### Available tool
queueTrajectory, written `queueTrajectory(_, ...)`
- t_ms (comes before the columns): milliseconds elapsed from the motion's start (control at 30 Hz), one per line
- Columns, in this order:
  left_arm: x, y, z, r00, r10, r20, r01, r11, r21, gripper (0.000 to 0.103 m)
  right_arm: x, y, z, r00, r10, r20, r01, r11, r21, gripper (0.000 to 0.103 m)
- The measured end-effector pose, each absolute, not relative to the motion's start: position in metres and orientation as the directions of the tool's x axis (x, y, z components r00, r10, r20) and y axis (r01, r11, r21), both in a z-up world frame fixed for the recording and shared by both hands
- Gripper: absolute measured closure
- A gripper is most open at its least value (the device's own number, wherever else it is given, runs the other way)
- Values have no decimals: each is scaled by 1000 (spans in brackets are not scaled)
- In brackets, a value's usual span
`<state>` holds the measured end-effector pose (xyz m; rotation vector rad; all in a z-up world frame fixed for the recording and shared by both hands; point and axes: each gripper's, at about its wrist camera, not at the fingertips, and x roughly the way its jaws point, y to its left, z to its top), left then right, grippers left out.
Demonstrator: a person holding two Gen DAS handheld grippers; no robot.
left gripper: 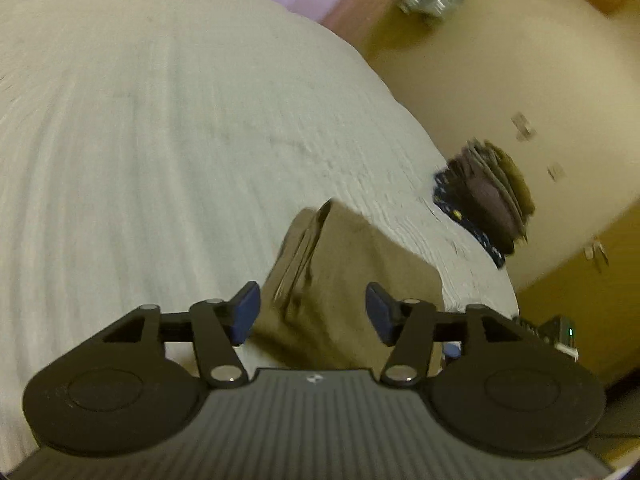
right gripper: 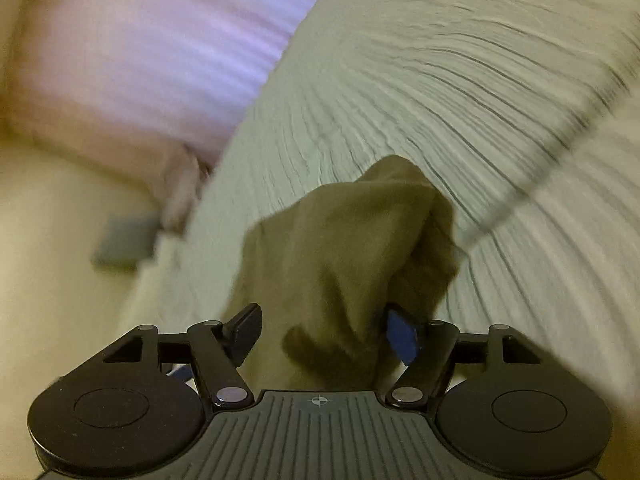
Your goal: Fold clothes
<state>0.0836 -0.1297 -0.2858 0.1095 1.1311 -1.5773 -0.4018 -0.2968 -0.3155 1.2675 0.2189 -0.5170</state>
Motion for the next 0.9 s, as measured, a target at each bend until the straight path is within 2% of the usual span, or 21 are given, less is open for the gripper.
queueTrajectory(133,87,-194,-309,-450,-577,-682,825,23,-565,43,-402,-300,-325,870,-286,-401,454,148,879,32)
queueTrajectory(233,97,-226,-336,-537,-486,-689,792,-10,-611,42,-398,-304,-327,868,-300,-396,446,121,887,32)
queueTrajectory(400,116,-263,-353,-687,-370,-626,692,-68,-719,43,-409,-285,-327,853,-333,-402,417,-31,909,32)
queueTrajectory(600,118,-285,-364,-753,-262,-604,635,-46,-772,42,-393,-267,-324,801,-295,-521,514,-107,851,33)
queueTrajectory(733,114,-297,-380,-801,-229,-553,570,-10,-822,45,-380,-283,-334,807,-293,-512,492,-145,858,33)
queueTrajectory(767,112,-297,-382,-807,-224,-547,562,-7,-827,49,-375,-286,-336,814,-285,-506,490,-128,862,38)
queueTrajectory(800,110,-296,-383,-803,-225,-551,565,4,-825,58,-371,-287,-337,816,-271,-511,501,-108,858,45)
queueTrajectory(833,108,-296,-384,-799,-226,-557,569,16,-822,62,-370,-289,-337,808,-259,-529,521,-104,847,59)
queueTrajectory(867,107,-294,-383,-798,-228,-557,568,23,-823,68,-371,-290,-337,808,-249,-534,525,-109,844,67)
queueTrajectory(900,102,-292,-377,-789,-233,-569,581,19,-814,71,-373,-292,-336,807,-238,-540,529,-114,841,69)
